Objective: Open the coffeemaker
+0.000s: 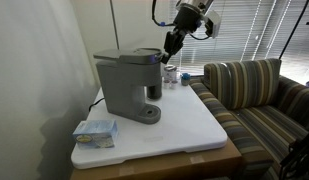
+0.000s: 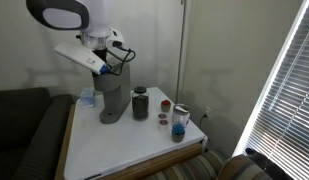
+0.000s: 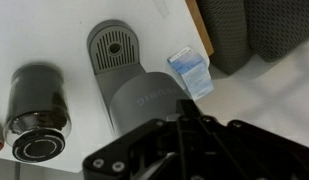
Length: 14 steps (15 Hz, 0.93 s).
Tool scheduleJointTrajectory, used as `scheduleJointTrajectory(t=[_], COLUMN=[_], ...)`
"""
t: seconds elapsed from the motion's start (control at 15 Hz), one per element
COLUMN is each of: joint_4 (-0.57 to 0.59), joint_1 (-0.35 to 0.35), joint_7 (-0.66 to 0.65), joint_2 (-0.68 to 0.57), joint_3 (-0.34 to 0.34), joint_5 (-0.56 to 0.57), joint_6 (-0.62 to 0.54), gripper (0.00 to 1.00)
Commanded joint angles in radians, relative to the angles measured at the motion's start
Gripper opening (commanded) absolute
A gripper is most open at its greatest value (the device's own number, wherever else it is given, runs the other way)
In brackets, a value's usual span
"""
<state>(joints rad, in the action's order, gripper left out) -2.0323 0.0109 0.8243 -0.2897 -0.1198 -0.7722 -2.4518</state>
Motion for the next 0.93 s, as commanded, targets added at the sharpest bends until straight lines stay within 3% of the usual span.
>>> scheduleJointTrajectory(t=[0.0,0.87], joint_4=[-0.022,-0.054], joint_1=[0.011,-0.036], joint_7=[0.044,-0.009], joint_2=[0.023,0.107], joint_3=[-0.023,-0.021], joint_5=[-0.057,0.051], joint_6=[-0.054,-0.126], gripper=[0.0,0.0])
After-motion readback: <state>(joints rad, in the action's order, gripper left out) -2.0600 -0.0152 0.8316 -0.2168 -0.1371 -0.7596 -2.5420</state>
